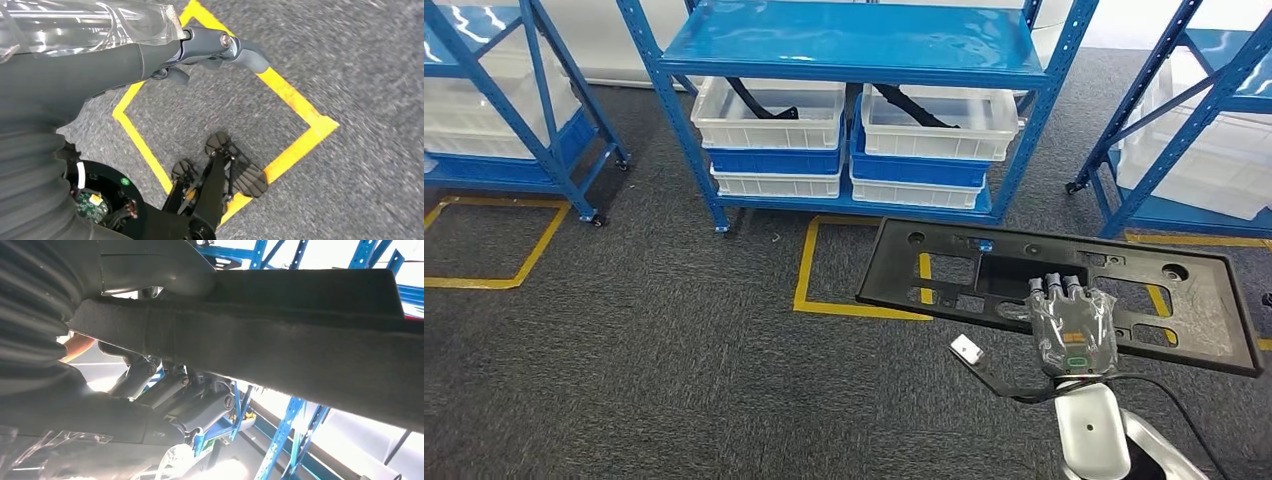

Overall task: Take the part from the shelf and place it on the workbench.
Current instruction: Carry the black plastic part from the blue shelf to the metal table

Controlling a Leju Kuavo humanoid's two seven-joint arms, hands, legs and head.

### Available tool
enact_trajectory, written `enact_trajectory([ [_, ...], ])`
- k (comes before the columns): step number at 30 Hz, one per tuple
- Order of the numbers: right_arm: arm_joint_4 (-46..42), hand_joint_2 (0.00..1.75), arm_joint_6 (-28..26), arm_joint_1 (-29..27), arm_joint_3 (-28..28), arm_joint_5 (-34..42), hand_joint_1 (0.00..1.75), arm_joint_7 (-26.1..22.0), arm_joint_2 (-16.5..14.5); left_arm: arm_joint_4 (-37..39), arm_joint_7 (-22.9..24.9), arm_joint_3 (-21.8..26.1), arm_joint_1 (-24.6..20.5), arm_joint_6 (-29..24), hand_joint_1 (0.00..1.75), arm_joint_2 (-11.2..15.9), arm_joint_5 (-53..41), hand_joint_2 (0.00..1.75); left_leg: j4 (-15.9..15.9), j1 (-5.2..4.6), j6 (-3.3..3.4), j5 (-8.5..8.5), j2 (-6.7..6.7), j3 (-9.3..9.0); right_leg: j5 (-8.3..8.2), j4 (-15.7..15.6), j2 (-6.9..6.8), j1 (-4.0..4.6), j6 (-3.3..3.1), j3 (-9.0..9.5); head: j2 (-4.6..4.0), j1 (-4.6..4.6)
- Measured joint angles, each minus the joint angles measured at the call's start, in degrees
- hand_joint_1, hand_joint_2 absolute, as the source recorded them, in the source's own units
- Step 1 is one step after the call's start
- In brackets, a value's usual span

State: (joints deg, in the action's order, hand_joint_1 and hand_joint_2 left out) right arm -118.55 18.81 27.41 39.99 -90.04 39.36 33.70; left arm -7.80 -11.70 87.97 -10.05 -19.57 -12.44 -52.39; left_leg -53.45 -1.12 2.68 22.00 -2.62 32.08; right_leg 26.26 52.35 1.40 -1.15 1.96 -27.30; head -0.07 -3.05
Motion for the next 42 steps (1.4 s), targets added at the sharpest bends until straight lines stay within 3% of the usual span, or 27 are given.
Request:
enact_trajectory([
  [2,-0.4,1.75,-0.2,-0.4,-0.5,0.1,1.75,-0.2,0.2,0.0,0.1,0.0,0.1,-0.2,0.00,0.0,0.4,1.75,-4.8,0.31,-0.74,3.17,0.84,2.24,-0.45,-0.2,-1.27,-0.27,-0.60,-0.31,-0.01,-0.04],
  [4,-0.5,1.75,-1.6,0.2,-0.7,0.7,1.75,-1.8,0.1,0.0,0.4,0.1,0.1,-0.3,0.00,0.0,2.2,1.75,-13.3,0.82,-1.60,7.57,1.56,5.82,-0.78,-0.1,-2.37,-0.18,-0.92,-0.84,-0.01,-0.05],
  [5,-0.3,1.75,-2.9,1.0,-0.6,1.1,1.75,-2.9,-0.2,0.0,0.6,0.1,0.1,-0.4,0.00,0.0,3.5,1.75,-16.7,1.07,-1.94,8.78,1.63,7.16,-0.95,-0.1,-2.85,-0.16,-0.97,-1.13,-0.01,-0.06],
  [6,0.0,1.75,-4.1,2.1,-0.4,1.3,1.75,-4.0,-0.7,0.0,0.7,0.1,0.2,-0.4,0.00,0.0,4.7,1.75,-18.0,1.27,-2.21,8.82,1.68,7.47,-1.11,-0.1,-3.27,-0.16,-0.95,-1.38,0.00,-0.05],
  [7,0.5,1.75,-5.0,3.3,-0.2,1.5,1.75,-4.6,-1.4,0.0,0.8,0.2,0.3,-0.4,0.00,0.0,5.5,1.75,-16.8,1.44,-2.40,7.81,1.85,6.56,-1.24,-0.1,-3.67,-0.18,-0.90,-1.53,0.00,-0.06],
  [9,1.4,1.75,-5.9,5.4,0.2,1.5,1.75,-4.6,-2.6,0.0,0.8,0.2,0.2,-0.3,0.00,0.0,6.3,1.75,-8.4,1.58,-2.49,4.22,3.43,1.69,-1.33,-0.1,-4.59,-0.15,-0.69,-1.58,0.00,-0.05],
  [11,1.8,1.75,-6.2,7.1,0.4,1.7,1.75,-4.3,-3.2,0.0,0.8,0.2,0.0,-0.4,0.00,0.0,6.5,1.75,-1.0,1.18,-1.84,1.97,5.24,-2.20,-1.34,0.0,-5.62,0.09,-0.22,-1.54,0.00,-0.02],
  [12,2.0,1.75,-6.3,7.7,0.5,1.9,1.75,-4.1,-3.4,0.0,0.8,0.2,0.0,-0.4,0.00,0.0,6.6,1.75,0.3,0.96,-1.37,1.75,5.56,-2.74,-1.35,0.1,-6.15,0.26,0.10,-1.56,0.00,0.00],
  [14,2.3,1.75,-6.4,8.8,0.7,2.1,1.75,-3.8,-3.6,0.0,0.8,0.2,0.0,-0.7,0.00,0.0,6.6,1.75,0.6,0.84,-0.52,1.55,4.55,-2.28,-1.35,0.2,-7.14,0.37,0.75,-1.61,0.01,0.04],
  [16,2.5,1.75,-6.5,9.3,0.7,2.3,1.75,-3.6,-3.8,0.0,0.8,0.2,0.1,-0.9,0.00,0.0,6.5,1.75,0.9,1.06,0.24,1.20,3.44,-2.08,0.03,1.8,-5.75,0.15,1.35,-2.31,0.01,0.04],
  [18,2.7,1.75,-6.6,9.6,0.7,2.6,1.75,-3.3,-3.9,0.0,0.8,0.2,0.2,-1.0,0.00,-0.1,6.3,1.75,1.1,1.17,0.87,0.87,2.41,-1.93,3.83,8.4,-2.93,-0.07,1.69,-5.26,0.01,0.04],
  [20,2.9,1.75,-6.6,9.6,0.7,2.7,1.75,-3.0,-3.9,0.0,0.9,0.2,0.2,-0.9,0.00,-0.2,5.8,1.75,1.0,1.03,1.15,0.75,1.32,-1.76,7.20,17.0,-1.81,-0.08,1.80,-9.31,0.01,0.03],
  [21,3.0,1.75,-6.6,9.6,0.7,2.8,1.75,-3.0,-3.9,0.0,0.9,0.2,0.2,-0.9,0.00,-0.2,5.5,1.75,1.0,0.97,1.19,0.72,0.73,-1.72,7.39,19.0,-1.69,-0.07,1.81,-10.39,0.01,0.03],
  [22,3.1,1.75,-6.6,9.6,0.8,2.8,1.75,-2.9,-3.9,0.0,0.9,0.2,0.3,-0.9,0.00,-0.3,5.3,1.75,0.9,0.95,1.20,0.70,0.10,-1.73,6.36,18.6,-1.63,-0.09,1.80,-10.30,0.01,0.03],
  [23,3.2,1.75,-6.6,9.7,0.8,2.9,1.75,-2.8,-3.9,0.0,0.9,0.2,0.3,-0.9,0.00,-0.3,5.1,1.75,0.8,0.96,1.19,0.71,-0.56,-1.77,4.31,15.6,-1.40,-0.15,1.78,-8.99,0.01,0.03],
  [25,3.2,1.75,-6.6,9.9,0.8,2.9,1.75,-2.7,-3.9,0.0,0.8,0.2,0.2,-0.9,0.00,-0.4,4.8,1.75,0.5,0.87,0.97,0.79,-1.80,-1.66,0.11,6.6,0.48,-0.44,1.76,-4.95,0.01,0.03],
  [26,3.2,1.75,-6.6,10.0,0.8,2.9,1.75,-2.7,-3.9,0.0,0.8,0.2,0.1,-0.9,0.00,-0.5,4.7,1.75,0.3,0.79,0.73,0.78,-2.32,-1.42,-0.98,3.4,1.41,-0.54,1.72,-3.60,0.01,0.04],
  [28,3.3,1.75,-6.6,10.3,0.8,3.0,1.75,-2.6,-4.0,0.0,0.9,0.2,0.1,-1.0,0.00,-0.6,4.4,1.75,0.1,0.72,0.09,0.57,-3.30,-0.71,-1.11,1.5,1.89,-0.47,1.52,-3.01,0.01,0.03],
  [30,3.3,1.75,-6.6,10.5,0.8,3.0,1.75,-2.6,-4.0,0.0,0.9,0.2,0.2,-1.1,0.00,-0.7,4.2,1.75,0.0,0.89,-0.49,0.44,-4.16,-0.08,-1.26,1.5,0.66,-0.56,1.05,-3.26,0.01,0.01],
  [32,3.4,1.75,-6.6,10.8,0.8,3.0,1.75,-2.5,-4.1,0.0,0.9,0.2,0.2,-1.2,0.00,-0.8,4.1,1.75,-3.0,0.84,-1.04,2.33,-2.67,1.55,-1.40,1.4,-0.70,-0.76,0.36,-3.26,0.00,-0.04],
  [35,3.4,1.75,-6.6,11.0,0.8,3.0,1.75,-2.4,-4.1,0.0,1.2,0.2,-0.1,-1.3,0.00,-0.9,3.8,1.75,-15.6,1.04,-1.75,7.88,1.16,7.36,-1.35,1.4,-2.44,-0.58,-0.13,-3.30,0.01,-0.09],
  [36,3.4,1.75,-6.6,11.1,0.8,3.0,1.75,-2.4,-4.1,0.0,1.4,0.2,-0.1,-1.3,0.00,-1.0,3.7,1.75,-18.3,1.17,-1.87,8.55,1.62,8.68,-1.32,1.4,-2.98,-0.54,-0.17,-3.28,0.00,-0.09],
  [37,3.5,1.75,-6.6,11.1,0.8,3.0,1.75,-2.4,-4.1,0.0,1.6,0.2,-0.1,-1.3,0.00,-1.1,3.5,1.75,-18.6,1.29,-1.91,8.06,1.87,8.80,-1.29,1.4,-3.50,-0.54,-0.18,-3.24,0.00,-0.10],
  [38,3.5,1.75,-6.6,11.1,0.9,3.0,1.75,-2.4,-4.1,0.0,1.7,0.2,-0.1,-1.3,0.00,-1.2,3.4,1.75,-16.3,1.36,-1.89,6.62,2.17,7.73,-1.26,1.4,-3.99,-0.55,-0.16,-3.18,0.00,-0.09],
  [40,3.5,1.75,-6.6,11.4,0.9,3.0,1.75,-2.4,-4.2,0.0,1.8,0.1,-0.4,-1.3,0.00,-1.3,3.1,1.75,-7.2,1.20,-1.53,2.82,4.48,3.26,-1.07,1.5,-5.03,-0.39,0.12,-2.96,0.01,-0.09],
  [42,3.5,1.75,-6.6,11.9,0.9,3.0,1.75,-2.3,-4.2,0.0,1.9,0.1,-0.8,-1.3,0.00,-1.4,2.9,1.75,-1.1,0.77,-0.96,0.93,6.49,0.36,-0.84,1.5,-6.02,0.02,0.60,-2.83,0.01,-0.07],
])
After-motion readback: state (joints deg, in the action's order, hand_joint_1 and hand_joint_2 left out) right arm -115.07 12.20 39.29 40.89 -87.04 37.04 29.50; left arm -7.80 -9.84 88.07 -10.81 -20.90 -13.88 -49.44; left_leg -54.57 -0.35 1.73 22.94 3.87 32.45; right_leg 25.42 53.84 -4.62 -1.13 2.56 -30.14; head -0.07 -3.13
